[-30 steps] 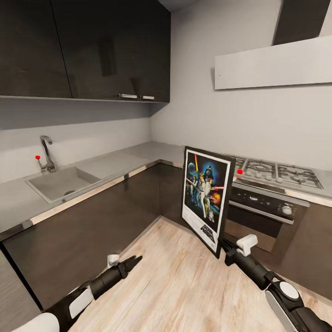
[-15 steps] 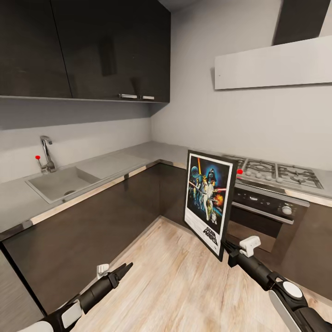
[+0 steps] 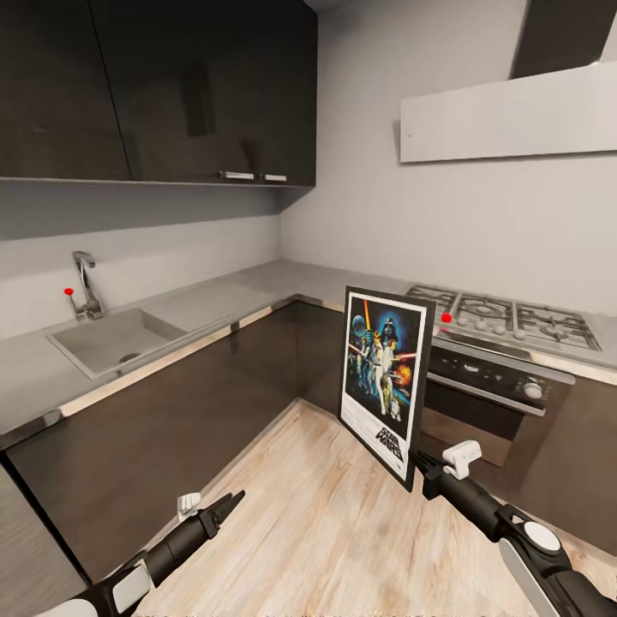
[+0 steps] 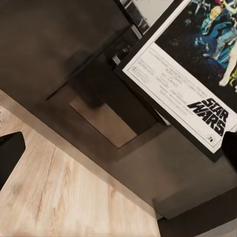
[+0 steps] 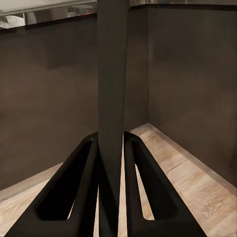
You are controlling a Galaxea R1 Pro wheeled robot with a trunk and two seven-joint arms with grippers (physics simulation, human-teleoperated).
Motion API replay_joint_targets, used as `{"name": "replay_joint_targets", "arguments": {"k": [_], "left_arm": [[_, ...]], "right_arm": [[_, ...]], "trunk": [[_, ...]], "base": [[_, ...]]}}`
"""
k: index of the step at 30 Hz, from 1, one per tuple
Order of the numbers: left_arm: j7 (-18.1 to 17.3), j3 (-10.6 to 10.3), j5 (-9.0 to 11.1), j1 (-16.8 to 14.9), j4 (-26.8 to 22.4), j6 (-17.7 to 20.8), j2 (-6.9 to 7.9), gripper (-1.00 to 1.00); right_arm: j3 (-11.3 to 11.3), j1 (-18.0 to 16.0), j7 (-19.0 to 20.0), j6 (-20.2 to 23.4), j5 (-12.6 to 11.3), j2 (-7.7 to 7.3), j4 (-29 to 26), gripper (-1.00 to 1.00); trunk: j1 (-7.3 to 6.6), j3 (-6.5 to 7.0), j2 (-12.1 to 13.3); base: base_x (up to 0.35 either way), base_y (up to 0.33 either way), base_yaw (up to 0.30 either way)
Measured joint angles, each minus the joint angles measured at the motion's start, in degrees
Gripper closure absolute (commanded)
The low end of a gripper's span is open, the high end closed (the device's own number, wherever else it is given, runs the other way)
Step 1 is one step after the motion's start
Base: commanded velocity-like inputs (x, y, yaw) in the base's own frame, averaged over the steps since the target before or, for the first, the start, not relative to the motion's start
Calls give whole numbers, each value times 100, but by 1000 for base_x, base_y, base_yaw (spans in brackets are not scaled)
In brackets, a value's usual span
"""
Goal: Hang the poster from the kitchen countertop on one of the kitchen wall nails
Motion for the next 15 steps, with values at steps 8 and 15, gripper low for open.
{"name": "replay_joint_targets", "arguments": {"k": [8,15], "left_arm": [[-5,97,9,0,210,5,15,-100],[0,158,10,0,254,6,22,-100]], "right_arm": [[-8,0,-3,1,10,-2,2,100],[-9,0,-3,-2,11,1,1,100]], "trunk": [[-176,70,321],[-330,142,602]], "base": [[0,0,0],[0,0,0]]}}
